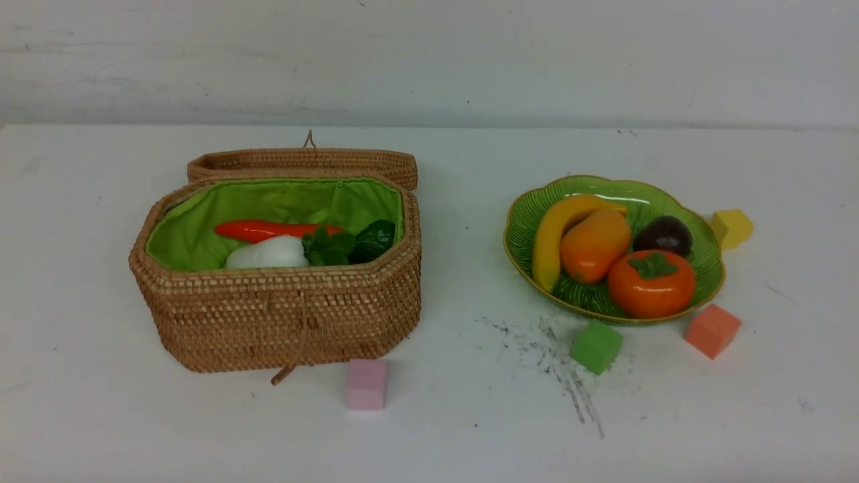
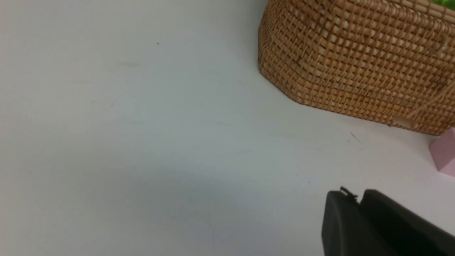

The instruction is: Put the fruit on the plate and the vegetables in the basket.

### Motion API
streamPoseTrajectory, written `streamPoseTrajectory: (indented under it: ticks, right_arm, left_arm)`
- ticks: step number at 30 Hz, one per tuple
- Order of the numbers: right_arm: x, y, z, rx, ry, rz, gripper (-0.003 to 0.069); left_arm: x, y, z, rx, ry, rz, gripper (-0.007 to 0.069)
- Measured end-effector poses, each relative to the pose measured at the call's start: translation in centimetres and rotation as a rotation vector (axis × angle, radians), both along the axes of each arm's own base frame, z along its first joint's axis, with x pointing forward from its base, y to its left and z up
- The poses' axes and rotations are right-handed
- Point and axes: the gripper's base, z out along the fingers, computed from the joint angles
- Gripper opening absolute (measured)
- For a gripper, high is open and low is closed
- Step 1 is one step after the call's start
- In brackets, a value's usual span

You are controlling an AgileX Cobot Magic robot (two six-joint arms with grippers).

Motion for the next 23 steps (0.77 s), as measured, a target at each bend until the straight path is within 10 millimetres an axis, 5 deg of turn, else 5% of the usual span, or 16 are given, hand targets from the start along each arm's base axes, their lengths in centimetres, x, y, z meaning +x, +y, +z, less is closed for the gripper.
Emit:
streamPoseTrajectory:
  ticks: [23]
  right_arm:
    - [0.00, 0.00, 0.00, 0.000, 0.000, 0.000, 0.0132]
  left_arm:
    - [0.00, 0.00, 0.00, 0.000, 0.000, 0.000, 0.0085]
